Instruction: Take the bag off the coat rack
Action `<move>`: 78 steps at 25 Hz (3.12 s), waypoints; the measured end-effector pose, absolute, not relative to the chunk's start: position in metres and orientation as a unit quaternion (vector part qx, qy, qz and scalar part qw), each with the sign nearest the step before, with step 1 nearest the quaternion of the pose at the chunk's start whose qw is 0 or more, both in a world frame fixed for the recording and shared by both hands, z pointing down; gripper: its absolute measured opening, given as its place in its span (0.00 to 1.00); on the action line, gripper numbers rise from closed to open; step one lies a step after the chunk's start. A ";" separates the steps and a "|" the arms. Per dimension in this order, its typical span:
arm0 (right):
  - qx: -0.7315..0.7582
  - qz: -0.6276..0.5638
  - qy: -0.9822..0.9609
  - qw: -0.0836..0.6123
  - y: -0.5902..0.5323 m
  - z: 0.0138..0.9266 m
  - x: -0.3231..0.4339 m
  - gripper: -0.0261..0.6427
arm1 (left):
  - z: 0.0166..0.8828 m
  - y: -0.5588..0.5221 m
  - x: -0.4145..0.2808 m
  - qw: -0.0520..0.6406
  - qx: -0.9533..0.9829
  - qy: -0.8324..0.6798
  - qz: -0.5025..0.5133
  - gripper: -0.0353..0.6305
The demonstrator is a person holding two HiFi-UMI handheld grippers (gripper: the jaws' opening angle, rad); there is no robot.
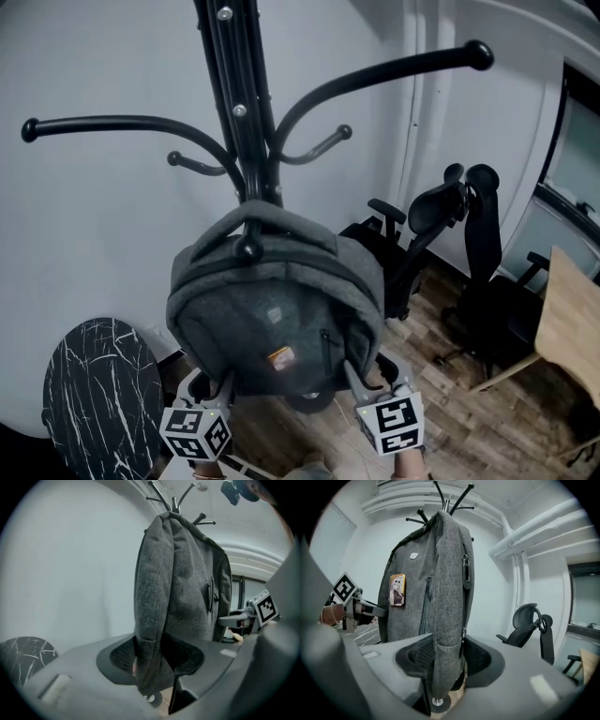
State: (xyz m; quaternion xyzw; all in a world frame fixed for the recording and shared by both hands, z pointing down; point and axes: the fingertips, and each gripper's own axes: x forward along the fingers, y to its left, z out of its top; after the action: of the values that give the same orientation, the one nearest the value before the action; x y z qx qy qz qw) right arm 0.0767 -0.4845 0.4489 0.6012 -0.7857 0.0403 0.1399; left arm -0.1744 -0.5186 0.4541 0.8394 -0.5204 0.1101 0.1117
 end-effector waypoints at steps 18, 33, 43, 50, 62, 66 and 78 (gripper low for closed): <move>0.614 -0.030 -0.774 0.153 -0.463 0.437 0.065 0.19 | 0.445 -0.496 -0.170 0.069 0.827 -0.546 0.112 0.17; 0.615 -0.059 -0.774 0.138 -0.429 0.417 0.065 0.18 | 0.424 -0.463 -0.168 0.049 0.821 -0.561 0.098 0.16; 0.611 -0.071 -0.777 0.134 -0.398 0.407 0.061 0.18 | 0.414 -0.430 -0.172 0.039 0.818 -0.567 0.090 0.16; 0.606 -0.079 -0.780 0.131 -0.380 0.400 0.058 0.18 | 0.407 -0.409 -0.175 0.033 0.815 -0.572 0.084 0.16; 0.603 -0.094 -0.783 0.119 -0.340 0.389 0.056 0.18 | 0.394 -0.364 -0.178 0.015 0.812 -0.579 0.072 0.16; 0.603 -0.096 -0.783 0.116 -0.326 0.386 0.057 0.18 | 0.390 -0.351 -0.177 0.012 0.811 -0.580 0.069 0.16; 0.606 -0.103 -0.781 0.111 -0.275 0.382 0.059 0.18 | 0.386 -0.299 -0.176 0.005 0.810 -0.583 0.063 0.16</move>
State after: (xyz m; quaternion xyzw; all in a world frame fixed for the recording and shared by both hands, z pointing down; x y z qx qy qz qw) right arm 0.0587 -0.2751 0.3824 0.6057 -0.7811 -0.1033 0.1111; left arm -0.1758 -0.2990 0.3864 0.8102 -0.5828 0.0626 0.0050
